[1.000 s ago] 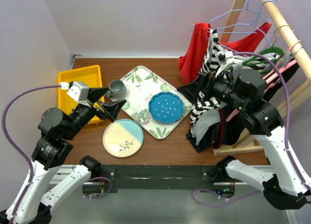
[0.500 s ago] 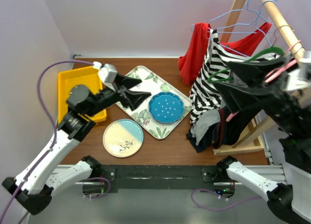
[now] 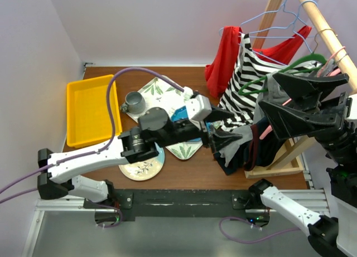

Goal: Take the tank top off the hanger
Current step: Pick up the hanger from the clothesline.

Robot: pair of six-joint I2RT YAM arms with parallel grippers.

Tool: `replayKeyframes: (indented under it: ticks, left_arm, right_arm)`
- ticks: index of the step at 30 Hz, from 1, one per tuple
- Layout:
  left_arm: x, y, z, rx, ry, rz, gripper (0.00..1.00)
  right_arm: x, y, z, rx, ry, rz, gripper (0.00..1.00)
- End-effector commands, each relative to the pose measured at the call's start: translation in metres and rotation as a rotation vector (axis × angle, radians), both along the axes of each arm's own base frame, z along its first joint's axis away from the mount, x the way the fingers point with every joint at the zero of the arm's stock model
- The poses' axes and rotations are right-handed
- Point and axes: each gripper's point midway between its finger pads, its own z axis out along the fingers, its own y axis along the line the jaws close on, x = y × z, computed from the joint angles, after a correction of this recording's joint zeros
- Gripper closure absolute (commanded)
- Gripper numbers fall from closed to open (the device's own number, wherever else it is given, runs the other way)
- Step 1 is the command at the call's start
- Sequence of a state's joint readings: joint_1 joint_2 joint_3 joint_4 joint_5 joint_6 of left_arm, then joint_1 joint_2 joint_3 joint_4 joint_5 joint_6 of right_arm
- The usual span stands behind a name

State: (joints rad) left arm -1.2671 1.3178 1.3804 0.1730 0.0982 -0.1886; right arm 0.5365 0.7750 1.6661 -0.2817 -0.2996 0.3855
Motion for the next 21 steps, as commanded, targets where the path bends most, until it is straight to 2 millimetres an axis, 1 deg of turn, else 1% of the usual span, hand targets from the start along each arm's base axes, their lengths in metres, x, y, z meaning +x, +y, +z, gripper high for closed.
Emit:
replayKeyframes:
  ticks: [1, 2, 3, 4, 5, 6, 7, 8, 9, 10, 12, 14, 15, 16, 17, 18, 19, 21]
  left_arm:
    - [-0.008, -0.013, 0.06, -0.161, -0.077, 0.072, 0.31]
    - [-0.011, -0.025, 0.054, -0.155, -0.072, 0.069, 0.32]
    - [-0.009, -0.031, 0.052, -0.151, -0.067, 0.076, 0.33]
    - [-0.008, -0.037, 0.055, -0.156, -0.059, 0.085, 0.35]
    - [-0.006, -0.052, 0.041, -0.114, -0.052, 0.085, 0.36]
    - [-0.005, -0.056, 0.046, -0.118, -0.049, 0.085, 0.37]
    - [0.0, -0.069, 0.03, -0.071, -0.035, 0.102, 0.38]
    - [0.004, -0.073, 0.026, -0.061, -0.032, 0.114, 0.39]
    - [0.007, -0.075, 0.028, -0.066, -0.03, 0.13, 0.4]
    - [0.009, -0.083, 0.02, -0.053, -0.03, 0.136, 0.4]
    - [0.013, -0.087, 0.022, -0.058, -0.035, 0.153, 0.4]
    - [0.018, -0.095, 0.013, -0.039, -0.043, 0.173, 0.4]
    - [0.021, -0.096, 0.017, -0.045, -0.043, 0.184, 0.4]
    - [0.022, -0.102, 0.009, -0.024, -0.045, 0.185, 0.4]
    - [0.022, -0.104, 0.008, -0.021, -0.05, 0.183, 0.41]
    - [0.022, -0.106, 0.009, -0.023, -0.053, 0.179, 0.41]
    - [0.022, -0.11, 0.004, -0.016, -0.053, 0.179, 0.42]
    - [0.024, -0.112, 0.002, -0.013, -0.056, 0.185, 0.43]
  right_arm:
    - [-0.007, -0.014, 0.007, 0.05, -0.013, -0.041, 0.04]
    - [-0.008, -0.016, 0.008, 0.056, -0.013, -0.047, 0.05]
    - [-0.008, -0.019, 0.008, 0.064, -0.012, -0.057, 0.05]
    - [-0.009, -0.02, 0.008, 0.067, -0.013, -0.059, 0.05]
    - [-0.011, -0.022, 0.009, 0.072, -0.016, -0.063, 0.05]
    - [-0.012, -0.023, 0.011, 0.077, -0.017, -0.065, 0.05]
    - [-0.014, -0.025, 0.012, 0.08, -0.021, -0.069, 0.05]
    - [-0.016, -0.027, 0.013, 0.086, -0.024, -0.07, 0.05]
    - [-0.016, -0.029, 0.014, 0.092, -0.022, -0.077, 0.05]
    - [-0.019, -0.031, 0.015, 0.1, -0.026, -0.079, 0.06]
    - [-0.023, -0.035, 0.017, 0.113, -0.033, -0.079, 0.06]
    - [-0.027, -0.037, 0.02, 0.122, -0.043, -0.079, 0.06]
    - [-0.029, -0.039, 0.02, 0.129, -0.045, -0.077, 0.06]
    - [-0.03, -0.039, 0.022, 0.132, -0.048, -0.077, 0.06]
    - [-0.032, -0.041, 0.022, 0.136, -0.053, -0.079, 0.06]
    - [-0.031, -0.04, 0.021, 0.132, -0.049, -0.079, 0.06]
    - [-0.031, -0.04, 0.021, 0.131, -0.048, -0.081, 0.06]
    - [-0.03, -0.04, 0.019, 0.124, -0.042, -0.083, 0.06]
